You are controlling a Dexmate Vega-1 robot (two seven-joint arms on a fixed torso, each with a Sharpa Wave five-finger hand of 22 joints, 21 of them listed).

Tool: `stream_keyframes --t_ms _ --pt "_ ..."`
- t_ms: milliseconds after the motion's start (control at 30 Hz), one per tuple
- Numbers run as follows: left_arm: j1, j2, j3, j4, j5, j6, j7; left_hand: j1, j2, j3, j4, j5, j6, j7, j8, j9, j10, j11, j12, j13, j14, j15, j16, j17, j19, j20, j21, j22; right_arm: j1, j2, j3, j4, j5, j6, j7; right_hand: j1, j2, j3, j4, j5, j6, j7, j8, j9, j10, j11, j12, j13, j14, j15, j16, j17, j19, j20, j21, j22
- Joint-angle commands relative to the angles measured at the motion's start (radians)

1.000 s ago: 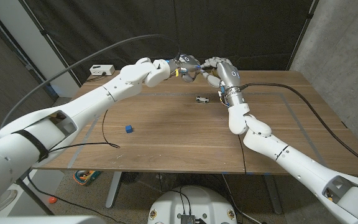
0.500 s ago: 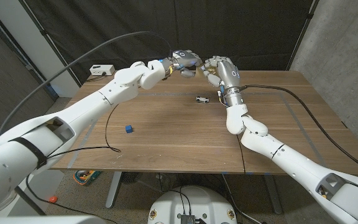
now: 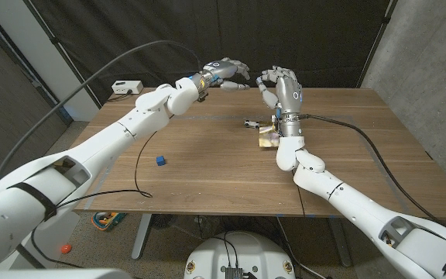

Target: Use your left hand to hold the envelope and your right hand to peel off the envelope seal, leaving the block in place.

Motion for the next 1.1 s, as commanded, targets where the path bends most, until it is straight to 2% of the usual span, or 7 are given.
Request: stream_keyframes --t_ms 33,200,300,367,467,633,1100 --pt "0.094 0.003 -0.101 -0.002 -0.294 0.005 -0.014 -0.026 -0.007 -0.019 0.01 0.009 -0.053 0.009 -0.029 0.002 -0.022 0.017 -0.006 0.004 -0.017 0.014 0.001 0.004 -0.027 0.005 -0.009 0.004 -0.06 0.172 0.18 0.105 -0.176 0.105 -0.069 0.029 0.021 0.011 -0.001 0.003 0.018 0.011 0.003 0.011 0.018 -0.003 0.004 0.001 0.013 -0.186 0.009 0.004 0.014 -0.048 0.006 0.003" --pt "0.111 0.022 -0.113 -0.025 -0.328 0.026 -0.01 -0.03 -0.001 -0.02 0.014 0.011 -0.049 0.011 -0.031 0.003 -0.026 0.023 -0.006 0.005 -0.023 0.018 0.001 0.004 -0.032 0.006 -0.01 0.005 -0.061 0.111 0.119 0.046 -0.108 0.046 -0.054 0.034 0.02 0.011 -0.001 0.003 0.019 0.015 0.002 0.012 0.025 -0.003 0.004 0.002 0.018 -0.185 0.009 0.005 0.016 -0.049 0.009 0.003" --pt "0.107 0.04 -0.109 -0.036 -0.345 0.04 -0.044 -0.025 0.006 -0.016 0.012 0.013 -0.029 0.001 -0.025 0.003 -0.023 0.019 -0.005 0.006 -0.025 0.018 0.002 0.003 -0.033 0.008 -0.01 0.006 -0.084 0.069 0.093 -0.034 -0.064 -0.032 0.0 0.008 0.004 0.002 0.015 -0.007 0.014 -0.008 -0.006 0.012 0.005 -0.009 -0.013 0.002 0.023 -0.174 0.002 0.003 0.012 -0.032 0.014 0.004" --pt "0.1 0.05 -0.105 -0.033 -0.358 0.04 -0.07 -0.022 0.008 -0.015 0.011 0.014 -0.016 0.001 -0.022 0.003 -0.025 0.024 -0.006 0.006 -0.032 0.021 0.001 0.003 -0.035 0.009 -0.01 0.006 -0.105 0.047 0.082 -0.096 -0.04 -0.104 0.054 -0.064 -0.024 -0.025 0.045 -0.022 -0.073 -0.042 -0.053 0.013 -0.039 -0.006 -0.048 0.004 0.007 -0.166 -0.011 0.006 -0.004 -0.009 0.023 0.006" --pt "0.086 0.061 -0.101 -0.015 -0.394 0.031 -0.117 -0.019 0.007 -0.016 0.007 0.016 -0.016 0.0 -0.024 0.003 -0.037 0.032 -0.01 0.007 -0.044 0.027 -0.001 0.002 -0.04 0.012 -0.011 0.006 -0.135 -0.001 0.074 -0.196 0.001 -0.2 0.174 -0.127 -0.045 -0.046 0.063 -0.021 -0.185 -0.048 -0.113 0.012 -0.111 0.012 -0.089 0.007 -0.025 -0.158 -0.019 0.011 -0.022 0.008 0.028 0.006" --pt "0.076 0.064 -0.119 0.04 -0.524 0.028 -0.211 -0.015 0.004 -0.018 0.003 0.017 -0.034 0.002 -0.036 0.003 -0.051 0.04 -0.016 0.008 -0.066 0.035 -0.005 0.001 -0.051 0.016 -0.015 0.006 -0.172 -0.046 0.062 -0.328 0.039 -0.391 0.335 -0.19 -0.051 -0.067 0.085 -0.022 -0.305 -0.041 -0.163 0.014 -0.16 0.035 -0.111 0.01 -0.06 -0.134 -0.018 0.02 -0.047 0.03 0.028 0.004" --pt "0.083 0.091 -0.135 0.129 -0.752 0.111 -0.349 -0.013 0.007 -0.022 0.001 0.018 -0.064 0.016 -0.059 0.004 -0.091 0.063 -0.032 0.01 -0.12 0.061 -0.007 0.0 -0.097 0.029 -0.029 0.008 -0.172 -0.083 0.022 -0.435 0.124 -0.664 0.466 -0.334 -0.064 -0.131 0.144 -0.028 -0.471 0.007 -0.177 0.018 -0.244 0.087 -0.128 0.015 -0.118 -0.071 -0.015 0.031 -0.1 0.052 0.015 0.003"
